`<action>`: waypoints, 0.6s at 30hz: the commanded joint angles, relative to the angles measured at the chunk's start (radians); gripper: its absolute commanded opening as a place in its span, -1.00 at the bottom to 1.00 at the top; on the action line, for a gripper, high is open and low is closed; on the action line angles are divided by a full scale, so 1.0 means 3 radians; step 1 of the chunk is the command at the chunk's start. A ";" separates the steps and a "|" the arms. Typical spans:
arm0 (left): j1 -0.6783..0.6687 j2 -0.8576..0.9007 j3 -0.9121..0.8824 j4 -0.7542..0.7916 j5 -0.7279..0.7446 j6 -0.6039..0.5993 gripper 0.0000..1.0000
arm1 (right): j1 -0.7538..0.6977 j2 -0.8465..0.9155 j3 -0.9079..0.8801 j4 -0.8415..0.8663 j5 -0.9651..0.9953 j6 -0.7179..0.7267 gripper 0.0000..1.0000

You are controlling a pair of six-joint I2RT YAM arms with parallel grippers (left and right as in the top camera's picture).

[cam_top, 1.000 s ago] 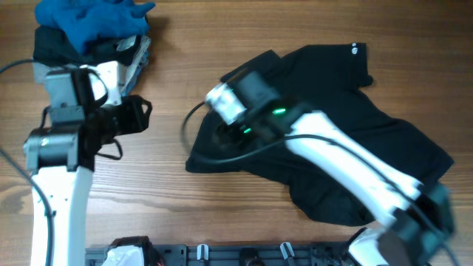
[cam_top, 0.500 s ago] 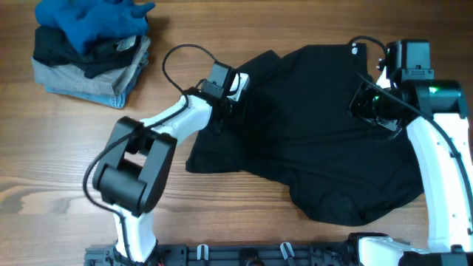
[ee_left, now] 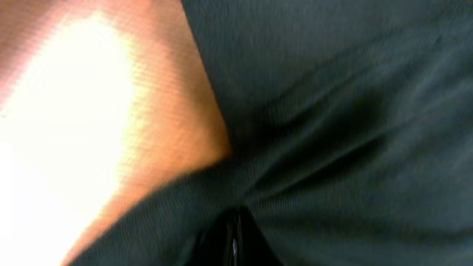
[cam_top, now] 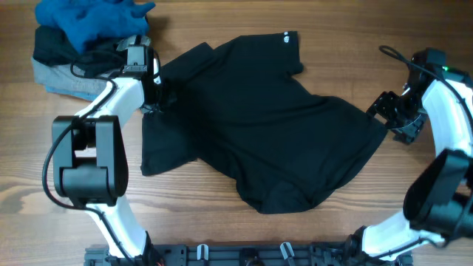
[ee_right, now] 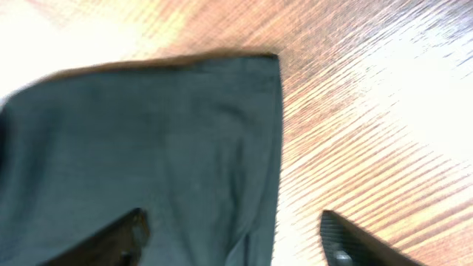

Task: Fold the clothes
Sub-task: 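Drag the black shirt leftward to the table center with both grippers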

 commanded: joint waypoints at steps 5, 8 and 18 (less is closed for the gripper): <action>0.0042 -0.0758 -0.0155 -0.0392 -0.0251 0.0033 -0.65 | -0.0338 0.0774 -0.0017 0.0605 -0.0315 -0.0577 0.82; -0.0003 -0.1041 -0.0155 -0.0437 -0.0211 0.0060 -0.52 | -0.0323 0.0823 -0.0017 0.0815 -0.0632 -0.0776 0.29; -0.0064 -0.1339 -0.0155 -0.0675 -0.0067 0.0057 -0.36 | -0.0867 0.0823 0.0070 0.1980 -0.0127 -0.0649 -0.92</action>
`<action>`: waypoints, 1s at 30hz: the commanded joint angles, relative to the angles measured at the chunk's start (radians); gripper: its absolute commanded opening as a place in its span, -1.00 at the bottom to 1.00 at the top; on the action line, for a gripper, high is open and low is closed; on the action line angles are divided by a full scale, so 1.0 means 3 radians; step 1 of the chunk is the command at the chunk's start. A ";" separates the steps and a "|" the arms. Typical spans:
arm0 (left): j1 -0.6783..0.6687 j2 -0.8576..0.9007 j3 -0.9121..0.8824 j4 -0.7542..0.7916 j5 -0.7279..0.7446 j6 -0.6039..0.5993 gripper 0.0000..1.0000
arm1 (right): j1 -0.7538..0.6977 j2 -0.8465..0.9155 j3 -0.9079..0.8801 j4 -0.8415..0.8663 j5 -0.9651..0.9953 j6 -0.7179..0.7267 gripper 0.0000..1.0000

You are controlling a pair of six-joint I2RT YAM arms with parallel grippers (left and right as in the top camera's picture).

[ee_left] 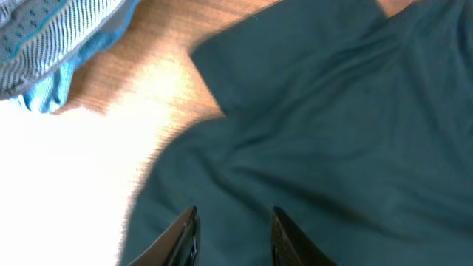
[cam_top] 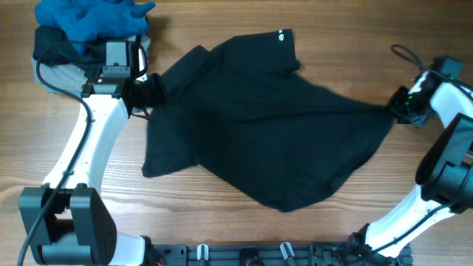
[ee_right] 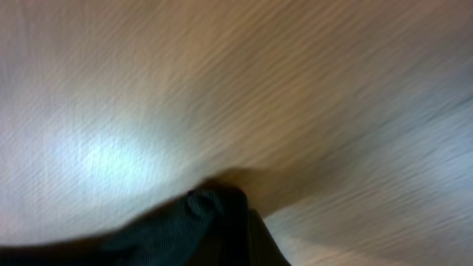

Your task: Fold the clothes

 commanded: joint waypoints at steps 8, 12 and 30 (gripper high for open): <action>-0.0388 -0.0067 -0.0014 0.0140 0.0189 0.0320 0.08 | -0.0779 -0.0257 0.0779 0.0746 -0.1354 0.0135 0.50; -0.0752 0.0003 -0.0014 0.0426 0.0416 0.0861 -0.17 | -0.0669 -0.1097 0.0779 -0.0367 -0.1706 0.0308 0.58; -0.0379 0.1690 -0.0014 0.0603 -0.0945 0.0042 -0.92 | 0.0137 -0.1987 0.0488 -0.2327 -0.0765 0.0000 0.61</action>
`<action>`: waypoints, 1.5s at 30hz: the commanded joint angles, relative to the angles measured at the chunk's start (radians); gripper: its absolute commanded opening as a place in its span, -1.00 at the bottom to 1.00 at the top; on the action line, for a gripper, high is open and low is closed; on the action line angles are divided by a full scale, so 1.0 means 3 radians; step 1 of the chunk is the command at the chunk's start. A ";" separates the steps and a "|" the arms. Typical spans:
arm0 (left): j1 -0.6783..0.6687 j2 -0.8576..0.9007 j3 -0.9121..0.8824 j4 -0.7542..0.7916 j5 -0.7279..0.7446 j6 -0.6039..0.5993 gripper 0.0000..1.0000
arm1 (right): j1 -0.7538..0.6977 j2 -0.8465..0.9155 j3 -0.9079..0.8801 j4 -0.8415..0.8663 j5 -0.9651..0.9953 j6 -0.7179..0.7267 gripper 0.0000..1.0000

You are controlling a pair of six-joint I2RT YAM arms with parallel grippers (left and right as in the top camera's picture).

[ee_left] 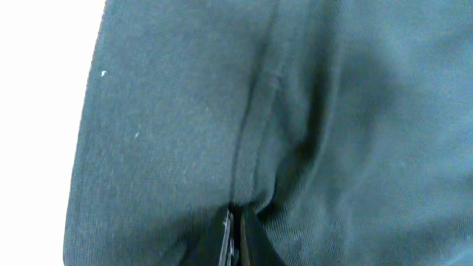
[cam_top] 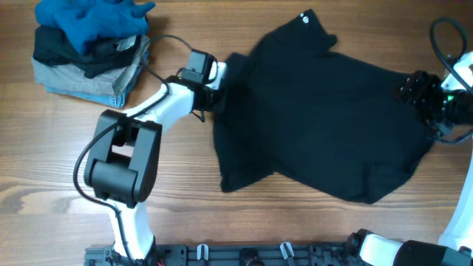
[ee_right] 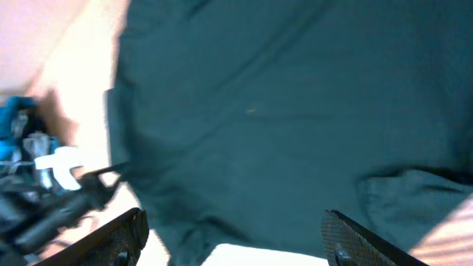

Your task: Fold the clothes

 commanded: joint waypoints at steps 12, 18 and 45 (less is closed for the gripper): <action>0.1157 -0.0484 -0.0212 -0.0931 -0.0430 -0.0351 -0.24 | 0.0586 -0.0005 -0.2490 0.1639 -0.0581 -0.0451 0.28; 0.1161 -0.0581 -0.0206 -0.1050 -0.0430 -0.0350 0.04 | 0.1804 0.0065 -0.2970 0.2730 -0.0003 0.0352 0.16; 0.1157 -0.1273 -0.0206 -0.1152 -0.0418 -0.0348 0.16 | 0.1333 -0.0544 -0.2667 0.1965 0.0352 0.0326 -0.17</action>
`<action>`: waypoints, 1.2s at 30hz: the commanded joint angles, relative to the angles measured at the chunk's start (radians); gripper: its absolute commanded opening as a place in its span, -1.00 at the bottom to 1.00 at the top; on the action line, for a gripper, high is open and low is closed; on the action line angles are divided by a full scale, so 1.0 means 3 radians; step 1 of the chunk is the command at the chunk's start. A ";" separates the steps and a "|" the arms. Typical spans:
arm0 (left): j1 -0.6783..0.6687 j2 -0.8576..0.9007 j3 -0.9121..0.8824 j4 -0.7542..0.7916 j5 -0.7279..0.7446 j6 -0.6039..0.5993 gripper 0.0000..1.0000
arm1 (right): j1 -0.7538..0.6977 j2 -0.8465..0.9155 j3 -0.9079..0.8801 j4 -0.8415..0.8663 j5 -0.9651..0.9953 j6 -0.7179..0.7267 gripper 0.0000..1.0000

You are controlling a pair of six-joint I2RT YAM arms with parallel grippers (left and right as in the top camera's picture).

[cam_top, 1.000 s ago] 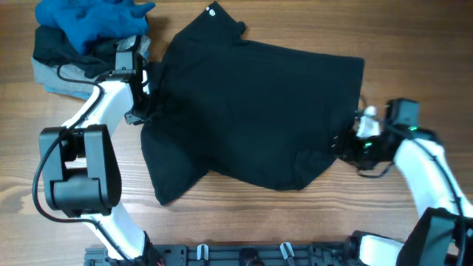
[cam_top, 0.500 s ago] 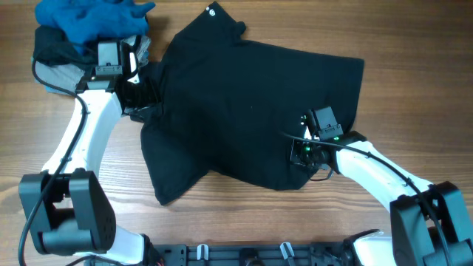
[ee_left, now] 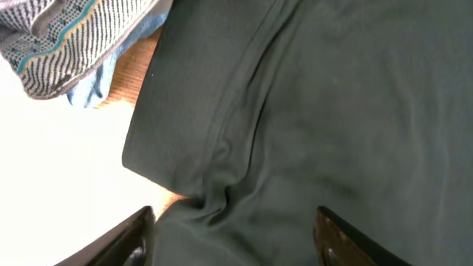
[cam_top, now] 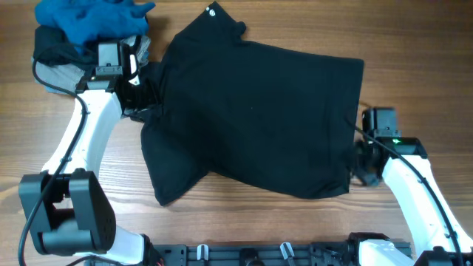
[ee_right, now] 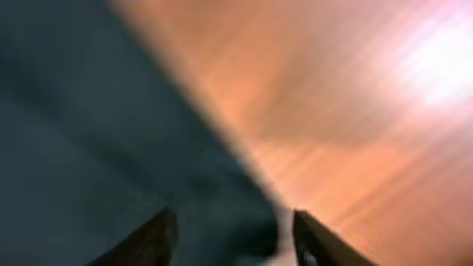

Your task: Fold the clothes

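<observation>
A black T-shirt (cam_top: 259,111) lies spread nearly flat across the middle of the table, collar at the far side. My left gripper (cam_top: 142,101) hangs over its left sleeve. In the left wrist view this gripper (ee_left: 236,244) stands wide open above the wrinkled sleeve seam of the shirt (ee_left: 332,111). My right gripper (cam_top: 359,162) is at the shirt's lower right edge. The blurred right wrist view shows that gripper (ee_right: 233,240) open, its fingers astride the edge of the dark cloth (ee_right: 74,148) on bare wood.
A pile of clothes (cam_top: 89,22), blue on top of black and grey pieces, sits at the far left corner, close to my left arm. A striped cloth (ee_left: 66,37) from it shows in the left wrist view. Bare wooden table (cam_top: 414,44) lies right of the shirt.
The shirt lay toward the right side and now lies further left, flatter. My left gripper, then shut on its left edge, is open. My right arm has moved from far right to the lower right edge.
First my left gripper was shut on the left sleeve and the right one open at the right corner. Then the right was shut on that corner and the left open. Later the shirt lay to the right, left gripper shut on it. Now it lies spread, both grippers open.
</observation>
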 commanded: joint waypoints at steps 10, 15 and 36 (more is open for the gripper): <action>-0.0027 -0.0067 -0.0020 -0.0069 0.0123 0.0022 -0.02 | -0.0272 0.1069 -0.0196 0.0244 -0.0064 0.0645 -0.91; -0.0027 -0.0067 -0.0020 -0.0055 0.0486 0.0022 0.34 | -0.1078 0.1085 -0.0025 0.0553 0.0235 0.0178 -0.90; -0.0752 0.1499 -0.0130 0.1982 0.0188 0.0443 -0.68 | -0.1280 0.0201 0.0739 -0.0309 -0.1431 -0.1521 0.14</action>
